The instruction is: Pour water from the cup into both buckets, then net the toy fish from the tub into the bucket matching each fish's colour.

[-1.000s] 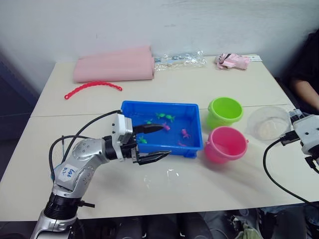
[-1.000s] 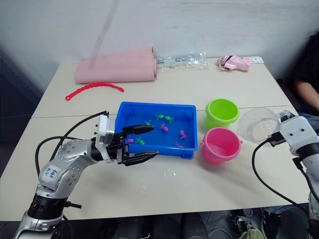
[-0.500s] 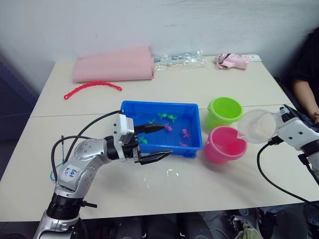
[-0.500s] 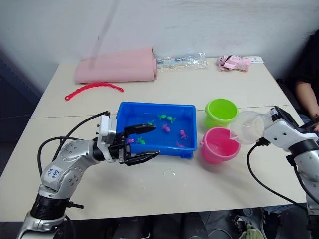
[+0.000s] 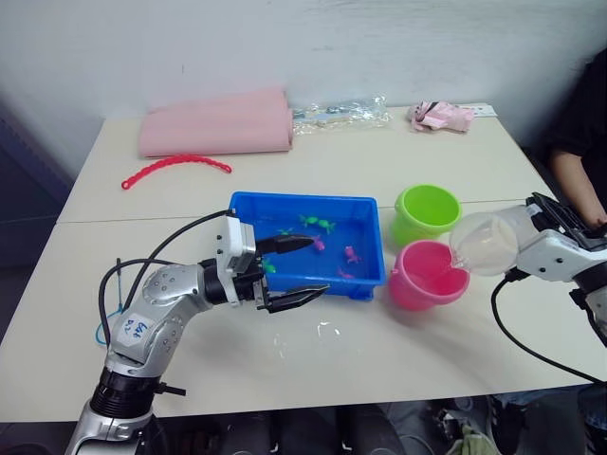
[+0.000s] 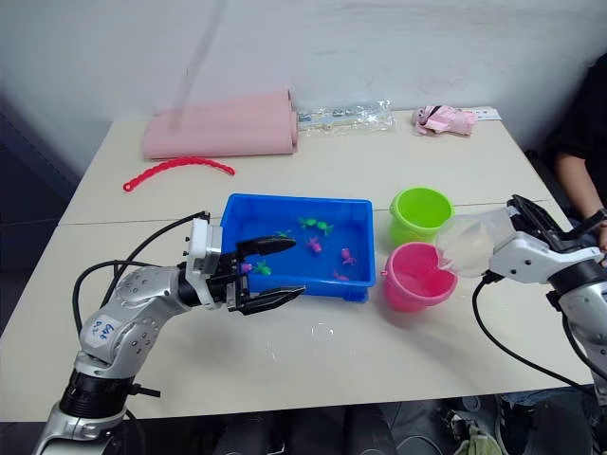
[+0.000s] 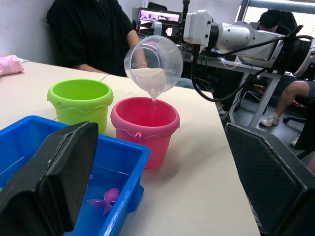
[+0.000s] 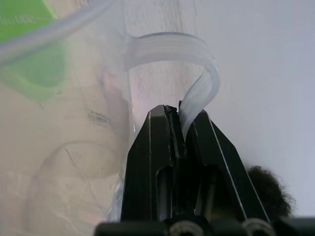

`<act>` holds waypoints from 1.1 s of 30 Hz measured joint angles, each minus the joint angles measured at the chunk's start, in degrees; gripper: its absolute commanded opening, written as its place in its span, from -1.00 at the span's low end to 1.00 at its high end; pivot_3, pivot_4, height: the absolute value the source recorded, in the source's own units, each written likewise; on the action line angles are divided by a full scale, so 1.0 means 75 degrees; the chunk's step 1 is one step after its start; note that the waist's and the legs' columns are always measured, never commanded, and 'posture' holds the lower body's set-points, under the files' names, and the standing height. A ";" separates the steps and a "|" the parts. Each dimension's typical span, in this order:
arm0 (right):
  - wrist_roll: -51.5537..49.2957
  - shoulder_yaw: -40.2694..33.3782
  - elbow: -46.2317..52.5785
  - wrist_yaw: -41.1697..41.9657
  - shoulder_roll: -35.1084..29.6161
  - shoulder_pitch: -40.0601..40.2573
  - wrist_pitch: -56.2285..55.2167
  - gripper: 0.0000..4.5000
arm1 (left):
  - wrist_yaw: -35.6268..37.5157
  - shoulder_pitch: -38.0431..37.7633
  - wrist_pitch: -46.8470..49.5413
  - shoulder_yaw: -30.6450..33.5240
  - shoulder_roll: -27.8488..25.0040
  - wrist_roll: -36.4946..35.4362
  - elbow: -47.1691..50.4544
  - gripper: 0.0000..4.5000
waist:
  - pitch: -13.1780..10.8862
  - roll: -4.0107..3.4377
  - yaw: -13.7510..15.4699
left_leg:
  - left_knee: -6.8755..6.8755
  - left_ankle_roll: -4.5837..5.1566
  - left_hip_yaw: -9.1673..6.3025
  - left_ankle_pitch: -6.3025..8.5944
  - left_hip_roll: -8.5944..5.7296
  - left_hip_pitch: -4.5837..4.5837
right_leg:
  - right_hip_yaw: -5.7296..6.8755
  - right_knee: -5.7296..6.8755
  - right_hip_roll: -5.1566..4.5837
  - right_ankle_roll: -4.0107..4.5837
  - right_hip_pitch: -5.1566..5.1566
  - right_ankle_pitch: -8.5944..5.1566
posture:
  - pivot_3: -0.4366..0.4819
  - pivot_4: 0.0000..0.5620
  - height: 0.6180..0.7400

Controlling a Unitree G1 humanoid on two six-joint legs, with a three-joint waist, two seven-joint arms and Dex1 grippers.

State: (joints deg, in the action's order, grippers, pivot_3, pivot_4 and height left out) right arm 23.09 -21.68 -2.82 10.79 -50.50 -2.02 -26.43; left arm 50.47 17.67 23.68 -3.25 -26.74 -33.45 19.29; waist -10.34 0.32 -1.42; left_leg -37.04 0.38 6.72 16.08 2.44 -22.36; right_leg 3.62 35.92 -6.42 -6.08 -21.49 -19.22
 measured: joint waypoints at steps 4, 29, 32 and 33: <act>0.0057 0.0000 0.0000 -0.0045 -0.0069 -0.0031 -0.0067 -0.98 | 0.0004 0.0024 -0.0005 0.0000 0.0024 0.0008 -0.0025 1.00 | 0.0000 0.0000 -0.0002 | -0.0001 0.0000 0.0001 0.0000 0.0002 0.0001 | 0.0000 0.0001 0.0003 0.0000 0.0000 0.0000 | -0.05 -0.47 1.00; -0.3405 -0.0217 -0.0444 0.1040 0.1085 -0.0262 0.1370 -0.98 | 0.0076 0.0049 -0.0150 0.0074 -0.0088 0.0105 -0.0258 1.00 | -0.0001 0.0001 -0.0001 | -0.0006 0.0002 0.0004 0.0000 0.0012 0.0003 | 0.0000 0.0006 0.0009 -0.0001 0.0001 0.0001 | -0.05 -0.47 1.00; -0.4350 -0.0430 -0.0429 0.1354 0.1298 -0.0468 0.1944 -0.98 | 0.0088 0.0048 -0.0162 0.0077 -0.0102 0.0110 -0.0268 1.00 | -0.0001 0.0001 -0.0003 | -0.0007 0.0002 0.0004 0.0001 0.0015 0.0002 | -0.0001 0.0007 0.0010 -0.0001 0.0001 0.0002 | -0.05 -0.47 1.00; -0.4590 -0.0465 -0.0425 0.1398 0.1323 -0.0578 0.2204 -0.98 | 0.0097 0.0049 -0.0165 0.0079 -0.0104 0.0110 -0.0267 1.00 | 0.0000 0.0000 -0.0003 | -0.0006 0.0003 0.0004 0.0001 0.0015 0.0003 | -0.0002 0.0009 0.0008 0.0000 0.0001 0.0001 | -0.05 -0.47 1.00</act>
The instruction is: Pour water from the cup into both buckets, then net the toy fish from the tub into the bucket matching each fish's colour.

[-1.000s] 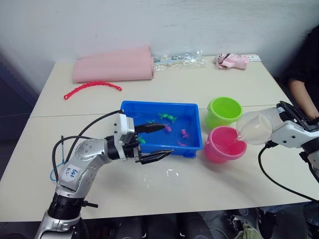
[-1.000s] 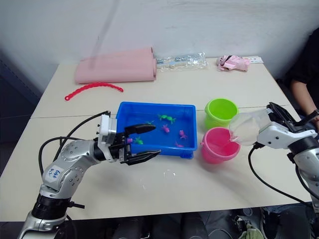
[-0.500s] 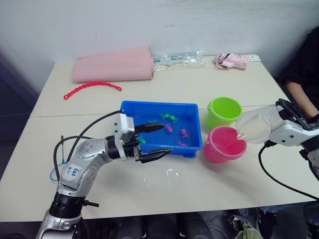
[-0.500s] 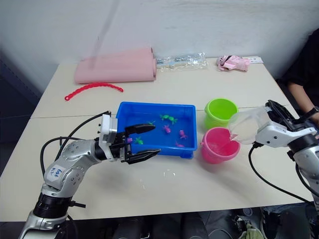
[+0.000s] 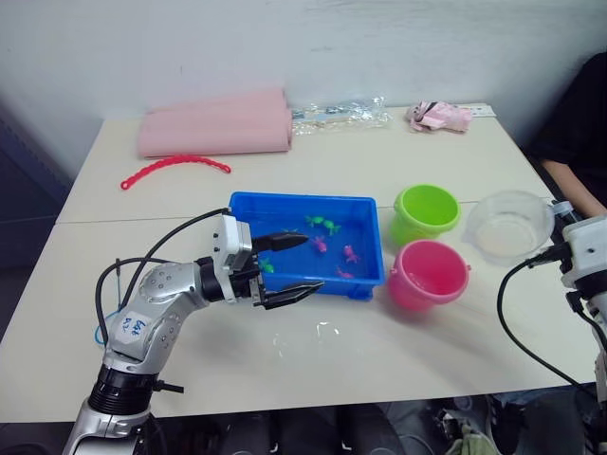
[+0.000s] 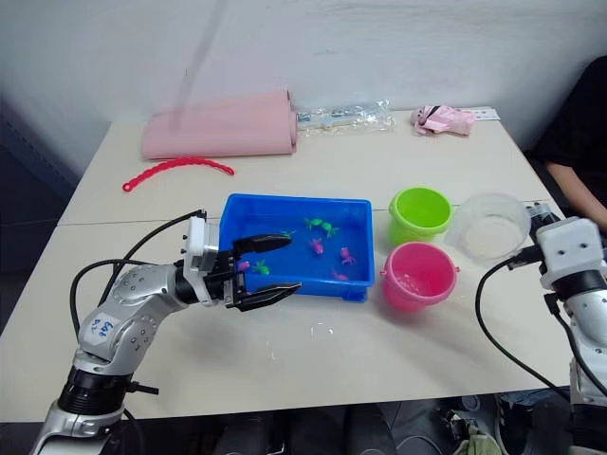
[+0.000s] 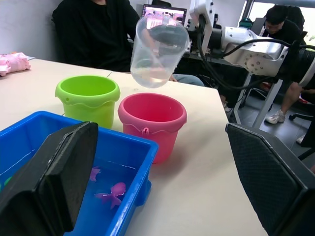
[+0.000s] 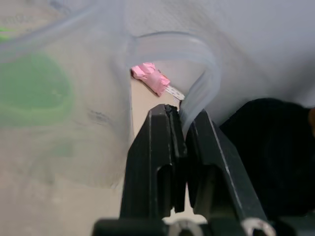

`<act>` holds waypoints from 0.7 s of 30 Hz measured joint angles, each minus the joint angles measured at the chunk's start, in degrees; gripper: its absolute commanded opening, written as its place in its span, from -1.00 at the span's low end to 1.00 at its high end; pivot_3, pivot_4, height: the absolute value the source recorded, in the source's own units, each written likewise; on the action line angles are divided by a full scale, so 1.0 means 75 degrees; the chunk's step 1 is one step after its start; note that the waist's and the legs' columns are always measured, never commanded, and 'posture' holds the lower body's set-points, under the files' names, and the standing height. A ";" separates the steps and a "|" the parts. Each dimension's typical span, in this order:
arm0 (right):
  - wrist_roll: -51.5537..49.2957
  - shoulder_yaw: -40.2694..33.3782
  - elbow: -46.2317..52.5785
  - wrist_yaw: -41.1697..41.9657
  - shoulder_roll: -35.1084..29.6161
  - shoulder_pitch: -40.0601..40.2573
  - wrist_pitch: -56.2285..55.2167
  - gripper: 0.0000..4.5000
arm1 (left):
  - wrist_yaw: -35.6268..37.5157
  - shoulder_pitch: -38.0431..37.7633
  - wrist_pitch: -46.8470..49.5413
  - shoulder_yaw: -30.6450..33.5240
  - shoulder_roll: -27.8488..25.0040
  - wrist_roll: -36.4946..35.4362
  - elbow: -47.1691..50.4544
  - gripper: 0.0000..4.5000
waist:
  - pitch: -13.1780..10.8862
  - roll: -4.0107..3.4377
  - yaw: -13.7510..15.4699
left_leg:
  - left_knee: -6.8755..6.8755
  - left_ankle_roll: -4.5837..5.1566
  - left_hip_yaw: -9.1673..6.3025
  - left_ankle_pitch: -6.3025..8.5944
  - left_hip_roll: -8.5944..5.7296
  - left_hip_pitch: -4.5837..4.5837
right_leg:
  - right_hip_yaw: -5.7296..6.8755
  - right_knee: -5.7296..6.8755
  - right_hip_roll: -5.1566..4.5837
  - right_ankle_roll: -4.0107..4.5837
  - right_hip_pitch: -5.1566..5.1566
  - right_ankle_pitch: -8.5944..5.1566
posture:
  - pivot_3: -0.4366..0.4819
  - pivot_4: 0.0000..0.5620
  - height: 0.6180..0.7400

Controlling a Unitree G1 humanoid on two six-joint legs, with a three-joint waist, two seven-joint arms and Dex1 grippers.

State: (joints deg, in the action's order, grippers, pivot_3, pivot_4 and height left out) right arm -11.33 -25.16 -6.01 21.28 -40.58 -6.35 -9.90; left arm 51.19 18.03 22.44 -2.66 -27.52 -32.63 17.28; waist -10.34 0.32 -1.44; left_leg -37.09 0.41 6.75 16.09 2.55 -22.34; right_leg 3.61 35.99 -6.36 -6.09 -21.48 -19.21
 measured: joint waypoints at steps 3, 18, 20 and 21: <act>-0.0347 -0.0030 -0.0072 0.0068 -0.0006 -0.0378 0.0617 -0.98 | 0.0015 0.0004 -0.0002 0.0012 -0.0008 -0.0001 -0.0009 1.00 | 0.0000 0.0000 -0.0013 | 0.0000 0.0000 0.0001 0.0000 0.0003 0.0000 | -0.0002 0.0001 0.0001 0.0000 -0.0002 0.0000 | -0.05 -0.47 1.00; 0.1427 0.1861 -0.2542 -0.0069 -0.0961 -0.3592 0.1625 -0.98 | -0.0354 0.0997 0.0108 0.0443 0.0028 0.0018 -0.0662 1.00 | -0.0001 0.0000 -0.0011 | 0.0003 0.0003 0.0017 -0.0001 0.0000 -0.0011 | 0.0007 -0.0005 0.0001 0.0000 -0.0019 0.0000 | -0.05 -0.47 1.00; 0.2060 0.2304 -0.3032 -0.0269 -0.1194 -0.3922 0.1138 -0.98 | -0.0365 0.1047 0.0100 0.0448 0.0023 0.0057 -0.0737 1.00 | -0.0001 0.0000 -0.0007 | 0.0001 0.0004 0.0020 -0.0001 -0.0004 -0.0012 | 0.0008 -0.0005 -0.0002 0.0000 -0.0021 0.0000 | -0.05 -0.47 1.00; 0.2316 0.2457 -0.3206 -0.0374 -0.1278 -0.4044 0.0905 -0.98 | -0.0365 0.1085 0.0095 0.0451 0.0021 0.0071 -0.0819 1.00 | -0.0001 0.0001 -0.0007 | -0.0002 0.0004 0.0020 -0.0001 -0.0003 -0.0012 | 0.0008 -0.0004 -0.0002 0.0000 -0.0021 0.0000 | -0.05 -0.47 1.00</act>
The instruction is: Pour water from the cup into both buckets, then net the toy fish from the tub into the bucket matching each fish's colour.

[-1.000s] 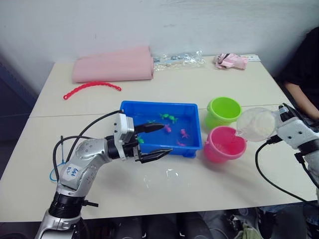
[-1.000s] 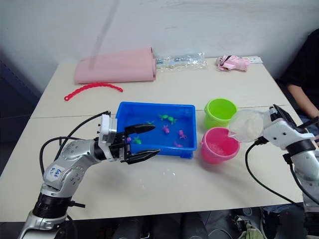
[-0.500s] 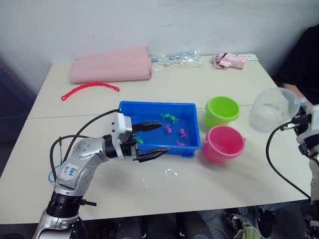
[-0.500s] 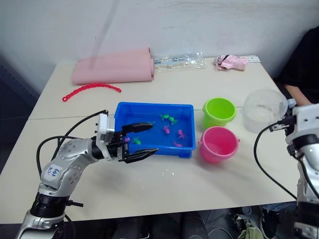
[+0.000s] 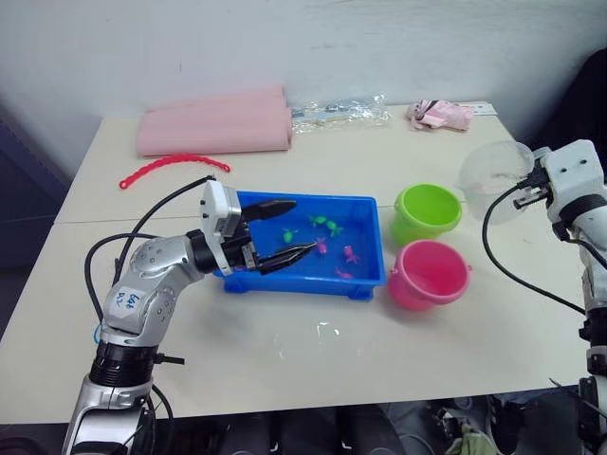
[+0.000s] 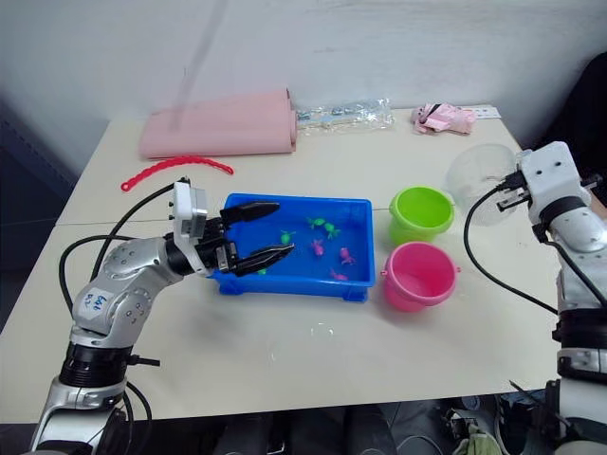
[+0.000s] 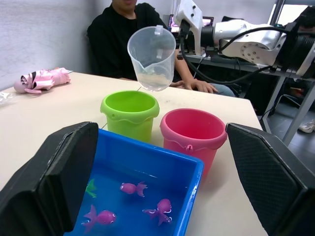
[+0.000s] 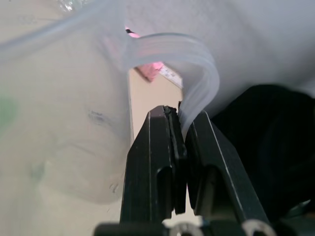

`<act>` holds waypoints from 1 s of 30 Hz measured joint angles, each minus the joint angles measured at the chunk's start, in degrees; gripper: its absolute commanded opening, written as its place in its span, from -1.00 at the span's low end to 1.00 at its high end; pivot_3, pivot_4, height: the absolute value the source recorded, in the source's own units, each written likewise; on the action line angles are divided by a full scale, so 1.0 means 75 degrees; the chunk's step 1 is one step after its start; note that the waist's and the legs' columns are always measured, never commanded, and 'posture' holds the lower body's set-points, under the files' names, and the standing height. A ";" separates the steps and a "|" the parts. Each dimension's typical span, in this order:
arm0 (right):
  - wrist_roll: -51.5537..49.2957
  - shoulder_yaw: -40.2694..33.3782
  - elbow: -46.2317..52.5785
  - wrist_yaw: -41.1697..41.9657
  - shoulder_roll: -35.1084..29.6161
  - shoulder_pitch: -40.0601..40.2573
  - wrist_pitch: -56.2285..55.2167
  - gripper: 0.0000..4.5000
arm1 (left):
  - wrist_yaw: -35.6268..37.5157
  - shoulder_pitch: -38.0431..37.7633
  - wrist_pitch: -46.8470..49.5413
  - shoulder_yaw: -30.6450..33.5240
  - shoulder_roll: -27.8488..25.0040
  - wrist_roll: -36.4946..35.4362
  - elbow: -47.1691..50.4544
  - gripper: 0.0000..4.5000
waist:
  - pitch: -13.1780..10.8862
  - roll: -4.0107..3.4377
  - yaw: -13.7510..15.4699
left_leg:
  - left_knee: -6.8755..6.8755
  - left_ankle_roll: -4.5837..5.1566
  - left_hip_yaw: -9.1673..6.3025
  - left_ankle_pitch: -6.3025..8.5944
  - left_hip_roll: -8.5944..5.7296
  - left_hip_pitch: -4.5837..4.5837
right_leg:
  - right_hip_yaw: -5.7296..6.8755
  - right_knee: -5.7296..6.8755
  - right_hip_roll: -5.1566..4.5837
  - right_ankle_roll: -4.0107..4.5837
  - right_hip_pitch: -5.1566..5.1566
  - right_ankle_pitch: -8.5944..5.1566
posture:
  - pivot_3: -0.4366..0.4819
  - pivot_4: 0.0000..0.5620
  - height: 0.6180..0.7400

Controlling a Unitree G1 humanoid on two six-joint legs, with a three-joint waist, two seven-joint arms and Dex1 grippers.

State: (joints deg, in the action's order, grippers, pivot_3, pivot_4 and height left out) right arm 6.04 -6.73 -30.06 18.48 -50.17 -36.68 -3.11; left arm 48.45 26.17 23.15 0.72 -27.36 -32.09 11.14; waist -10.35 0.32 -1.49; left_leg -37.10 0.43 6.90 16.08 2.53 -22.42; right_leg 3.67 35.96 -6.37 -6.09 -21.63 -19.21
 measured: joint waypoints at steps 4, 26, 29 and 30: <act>0.1044 0.0571 -0.0547 -0.0618 -0.0279 -0.0437 -0.0914 -0.98 | -0.0011 0.0039 -0.0018 0.0003 0.0007 0.0108 -0.0115 1.00 | 0.0000 0.0000 -0.0016 | -0.0002 -0.0002 0.0002 -0.0001 0.0004 0.0002 | -0.0002 0.0002 0.0003 0.0000 0.0000 0.0000 | -0.05 -0.47 1.00; 0.4028 0.2111 -0.1722 -0.2780 -0.0490 -0.1524 -0.2721 -0.98 | -0.0208 0.0047 -0.0010 -0.0011 0.0244 0.0257 -0.0125 1.00 | 0.0000 0.0000 -0.0022 | -0.0002 -0.0009 0.0007 -0.0002 0.0007 0.0002 | -0.0005 0.0003 0.0007 0.0000 -0.0003 0.0000 | -0.05 -0.47 1.00; 0.4341 0.2250 -0.1725 -0.3078 -0.0591 -0.1614 -0.2756 -0.98 | -0.0259 0.0047 -0.0009 -0.0012 0.0254 0.0259 -0.0124 1.00 | 0.0000 0.0000 -0.0023 | -0.0001 -0.0009 0.0007 -0.0002 0.0008 0.0003 | -0.0005 0.0003 0.0007 0.0000 -0.0003 0.0000 | -0.05 -0.47 1.00; 0.4451 0.2327 -0.1726 -0.3174 -0.0654 -0.1649 -0.2762 -0.98 | -0.0276 0.0047 -0.0009 -0.0012 0.0258 0.0259 -0.0124 1.00 | 0.0000 0.0000 -0.0024 | -0.0001 -0.0010 0.0007 -0.0002 0.0008 0.0003 | -0.0005 0.0003 0.0007 0.0000 -0.0003 0.0000 | -0.05 -0.47 1.00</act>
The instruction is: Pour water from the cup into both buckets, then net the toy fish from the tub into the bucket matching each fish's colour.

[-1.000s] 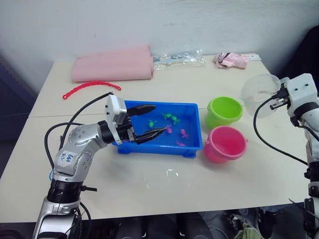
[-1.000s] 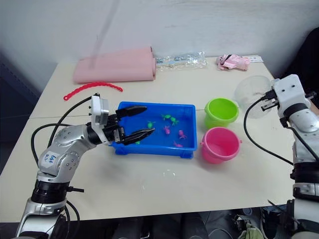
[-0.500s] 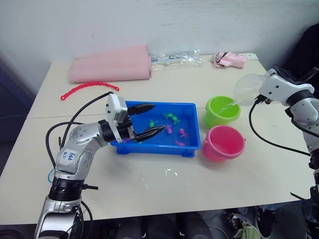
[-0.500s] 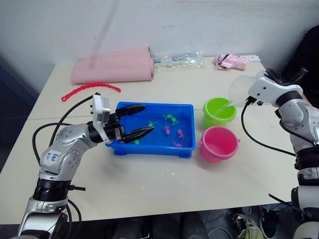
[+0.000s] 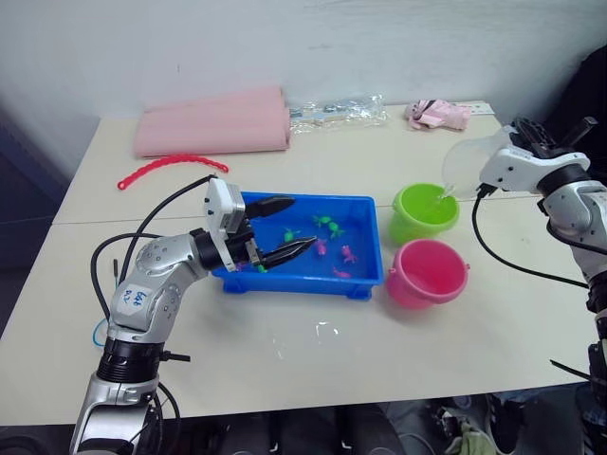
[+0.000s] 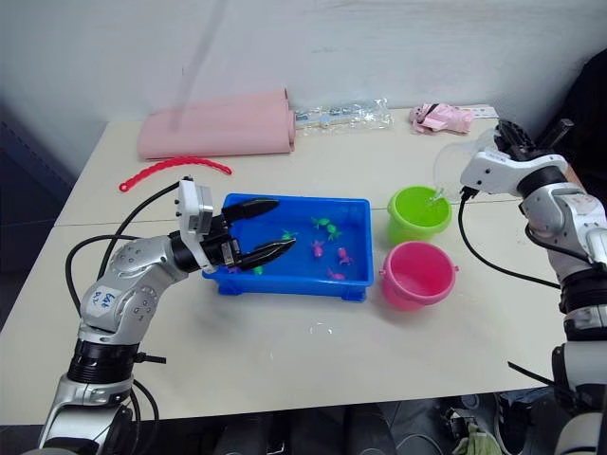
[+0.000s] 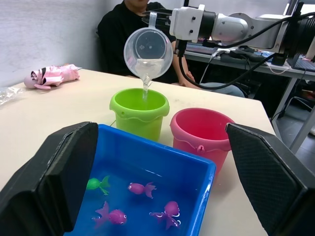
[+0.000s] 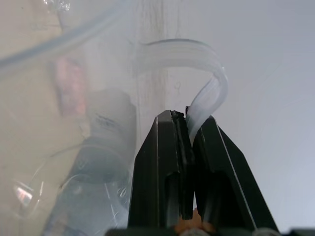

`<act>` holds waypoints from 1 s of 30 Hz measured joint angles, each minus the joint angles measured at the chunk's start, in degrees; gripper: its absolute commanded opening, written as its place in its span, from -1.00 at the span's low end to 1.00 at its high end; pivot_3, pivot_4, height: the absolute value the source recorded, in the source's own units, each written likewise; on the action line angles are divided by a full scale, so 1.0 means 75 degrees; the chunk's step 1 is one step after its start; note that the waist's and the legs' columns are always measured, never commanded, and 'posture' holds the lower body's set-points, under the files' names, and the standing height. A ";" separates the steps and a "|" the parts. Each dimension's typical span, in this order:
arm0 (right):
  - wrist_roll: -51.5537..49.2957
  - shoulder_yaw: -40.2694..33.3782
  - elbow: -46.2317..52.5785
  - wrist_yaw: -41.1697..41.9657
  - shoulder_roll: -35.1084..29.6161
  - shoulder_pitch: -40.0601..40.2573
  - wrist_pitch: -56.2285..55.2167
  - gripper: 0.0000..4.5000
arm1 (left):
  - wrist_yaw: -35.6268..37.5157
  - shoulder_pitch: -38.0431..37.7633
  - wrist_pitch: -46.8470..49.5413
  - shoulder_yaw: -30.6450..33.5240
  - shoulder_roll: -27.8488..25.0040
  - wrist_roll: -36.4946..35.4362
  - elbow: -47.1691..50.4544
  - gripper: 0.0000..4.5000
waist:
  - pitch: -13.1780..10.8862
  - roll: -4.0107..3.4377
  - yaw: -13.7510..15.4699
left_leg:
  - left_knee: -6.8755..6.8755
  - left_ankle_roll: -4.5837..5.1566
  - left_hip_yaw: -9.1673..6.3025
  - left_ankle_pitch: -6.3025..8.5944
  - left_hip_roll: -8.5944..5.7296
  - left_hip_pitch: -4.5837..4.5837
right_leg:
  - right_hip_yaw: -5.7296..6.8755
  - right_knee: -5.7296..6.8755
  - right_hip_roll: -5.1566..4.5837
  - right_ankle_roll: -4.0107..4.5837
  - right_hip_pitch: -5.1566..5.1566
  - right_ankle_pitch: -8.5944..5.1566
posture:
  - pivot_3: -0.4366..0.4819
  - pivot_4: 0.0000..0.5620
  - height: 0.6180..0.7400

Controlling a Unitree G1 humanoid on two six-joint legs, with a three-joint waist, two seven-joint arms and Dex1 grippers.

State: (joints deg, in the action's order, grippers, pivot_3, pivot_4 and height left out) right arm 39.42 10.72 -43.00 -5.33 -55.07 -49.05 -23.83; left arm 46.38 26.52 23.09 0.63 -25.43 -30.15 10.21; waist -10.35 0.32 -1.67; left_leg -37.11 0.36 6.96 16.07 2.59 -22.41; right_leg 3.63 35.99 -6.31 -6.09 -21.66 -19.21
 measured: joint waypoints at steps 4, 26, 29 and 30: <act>0.0327 0.0125 -0.0002 -0.0288 -0.0109 -0.0106 -0.0118 -0.98 | -0.0018 0.0000 -0.0001 0.0001 0.0001 0.0000 0.0000 1.00 | 0.0000 0.0000 0.0000 | -0.0001 -0.0001 0.0000 0.0000 0.0000 0.0000 | 0.0000 0.0000 0.0000 0.0000 0.0000 0.0000 | -0.05 -0.47 1.00; -0.1363 -0.0551 -0.0674 0.0456 0.0423 0.0182 -0.0574 -0.98 | 0.0038 0.0001 -0.0018 0.0004 -0.0002 0.0006 -0.0001 1.00 | -0.0004 0.0008 0.0001 | -0.0006 -0.0002 -0.0002 -0.0001 0.0004 0.0002 | 0.0000 0.0003 0.0009 -0.0002 0.0011 0.0001 | -0.05 -0.47 1.00; -0.2274 -0.0966 -0.0728 0.1151 0.0634 0.0503 -0.0299 -0.98 | 0.0091 0.0000 -0.0018 0.0025 -0.0015 0.0006 -0.0001 1.00 | -0.0004 0.0007 0.0015 | -0.0006 -0.0001 -0.0003 -0.0001 0.0001 0.0001 | 0.0001 0.0002 0.0006 -0.0002 0.0010 0.0001 | -0.05 -0.47 1.00; -0.2446 -0.1076 -0.0727 0.1270 0.0636 0.0529 -0.0227 -0.98 | 0.0097 0.0000 -0.0018 0.0031 -0.0016 0.0006 -0.0001 1.00 | -0.0004 0.0007 0.0014 | -0.0006 0.0000 -0.0003 -0.0001 0.0001 0.0001 | 0.0001 0.0003 0.0006 -0.0002 0.0010 0.0001 | -0.05 -0.47 1.00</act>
State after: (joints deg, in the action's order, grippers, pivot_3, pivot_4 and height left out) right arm 21.08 2.65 -48.45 4.20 -50.30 -45.08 -25.53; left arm 47.11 26.52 22.95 0.86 -25.55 -30.10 10.21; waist -10.38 0.37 -1.57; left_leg -37.15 0.36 6.94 16.06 2.60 -22.40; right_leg 3.64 36.01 -6.27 -6.10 -21.58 -19.20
